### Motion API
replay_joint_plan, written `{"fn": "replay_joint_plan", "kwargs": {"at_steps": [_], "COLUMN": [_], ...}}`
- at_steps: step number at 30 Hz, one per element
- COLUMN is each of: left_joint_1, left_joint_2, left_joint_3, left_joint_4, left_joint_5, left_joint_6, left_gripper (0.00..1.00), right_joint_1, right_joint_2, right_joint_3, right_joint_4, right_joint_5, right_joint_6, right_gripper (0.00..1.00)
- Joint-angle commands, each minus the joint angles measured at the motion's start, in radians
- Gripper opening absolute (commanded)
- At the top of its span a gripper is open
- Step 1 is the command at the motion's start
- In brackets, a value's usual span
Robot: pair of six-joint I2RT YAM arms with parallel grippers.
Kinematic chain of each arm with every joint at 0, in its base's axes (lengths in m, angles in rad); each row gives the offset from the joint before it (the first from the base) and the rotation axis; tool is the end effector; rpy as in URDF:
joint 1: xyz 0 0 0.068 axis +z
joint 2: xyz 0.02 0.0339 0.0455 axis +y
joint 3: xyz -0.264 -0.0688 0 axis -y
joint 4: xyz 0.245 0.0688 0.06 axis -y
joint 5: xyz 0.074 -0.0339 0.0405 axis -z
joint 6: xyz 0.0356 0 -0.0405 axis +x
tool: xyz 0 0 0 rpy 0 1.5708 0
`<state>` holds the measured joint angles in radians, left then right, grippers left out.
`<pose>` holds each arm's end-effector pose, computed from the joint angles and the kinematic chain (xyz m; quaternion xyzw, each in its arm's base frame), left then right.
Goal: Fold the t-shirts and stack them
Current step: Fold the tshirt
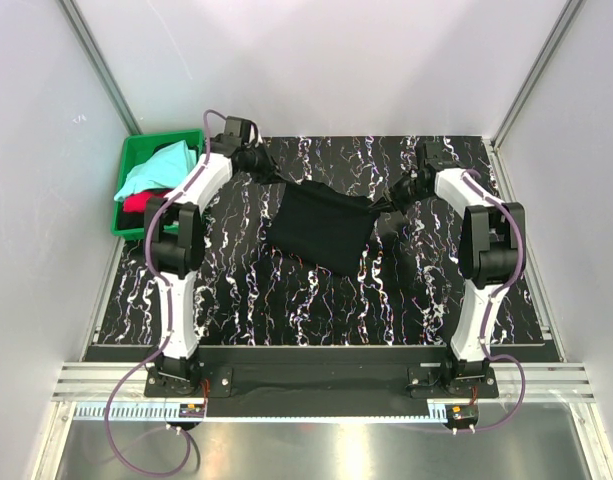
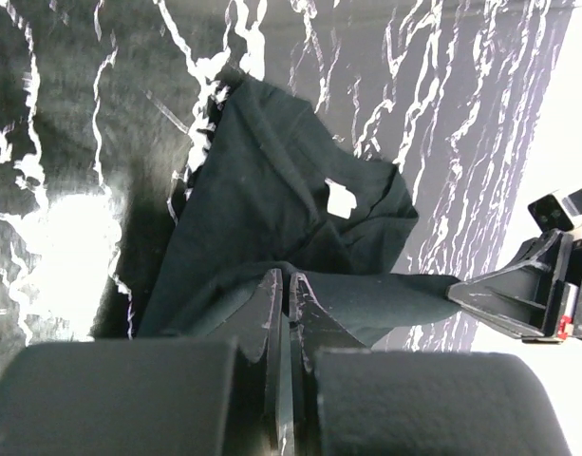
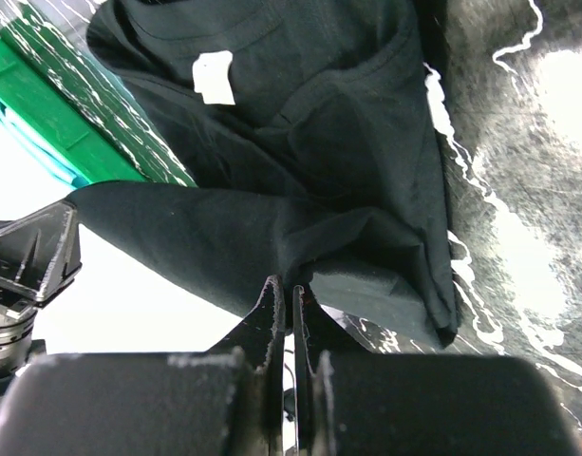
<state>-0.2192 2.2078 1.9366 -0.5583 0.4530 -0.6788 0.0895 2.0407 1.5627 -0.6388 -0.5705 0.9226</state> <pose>0.4854 -0.1241 0.2397 -0.1277 0.9029 -0.3418 0.2271 0.4268 0.0576 0.1960 0.3204 0.8806 0.3445 0.0560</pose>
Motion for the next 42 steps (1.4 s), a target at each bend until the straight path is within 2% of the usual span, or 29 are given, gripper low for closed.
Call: {"fn": "replay_joint_plan", "kwargs": {"at_steps": [1, 5, 9, 18, 25, 30, 35, 38, 42], "left_joint_1": [0.004, 0.004, 0.003, 0.003, 0.004, -0.002, -0.009, -0.009, -0.009], "left_joint_2": [-0.143, -0.256, -0.42, -0.885, -1.179, -1.347, -1.5, -1.576, -1.753], "left_joint_3": [-0.085, -0.214, -0.437, -0.842, -1.039, -1.168, -1.217, -1.258, -1.329], "left_joint_4": [0.077, 0.078, 0.087, 0.028, -0.089, -0.199, -0.319, -0.362, -0.429], "left_joint_5": [-0.005, 0.004, 0.015, 0.012, -0.011, -0.04, -0.08, -0.057, -0.014], "left_joint_6": [-0.007, 0.007, 0.008, 0.03, 0.019, 0.007, -0.027, -0.068, -0.108], "left_gripper": [0.0, 0.0, 0.0, 0.0, 0.0, 0.0, 0.0, 0.0, 0.0], "right_joint_1": [-0.007, 0.001, 0.036, 0.225, 0.312, 0.403, 0.509, 0.513, 0.515], "right_joint_2": [-0.092, -0.174, -0.298, -0.574, -0.819, -0.986, -1.071, -1.166, -1.321], "right_joint_3": [-0.033, -0.114, -0.2, -0.437, -0.625, -0.702, -0.8, -0.839, -0.926], "right_joint_4": [0.007, 0.005, -0.004, -0.019, -0.054, -0.104, -0.133, -0.197, -0.252], "right_joint_5": [-0.043, -0.061, -0.066, -0.022, 0.027, 0.061, 0.089, 0.116, 0.107], "right_joint_6": [-0.031, -0.04, -0.039, 0.039, 0.139, 0.214, 0.274, 0.301, 0.355], "right_gripper": [0.0, 0.0, 0.0, 0.0, 0.0, 0.0, 0.0, 0.0, 0.0]}}
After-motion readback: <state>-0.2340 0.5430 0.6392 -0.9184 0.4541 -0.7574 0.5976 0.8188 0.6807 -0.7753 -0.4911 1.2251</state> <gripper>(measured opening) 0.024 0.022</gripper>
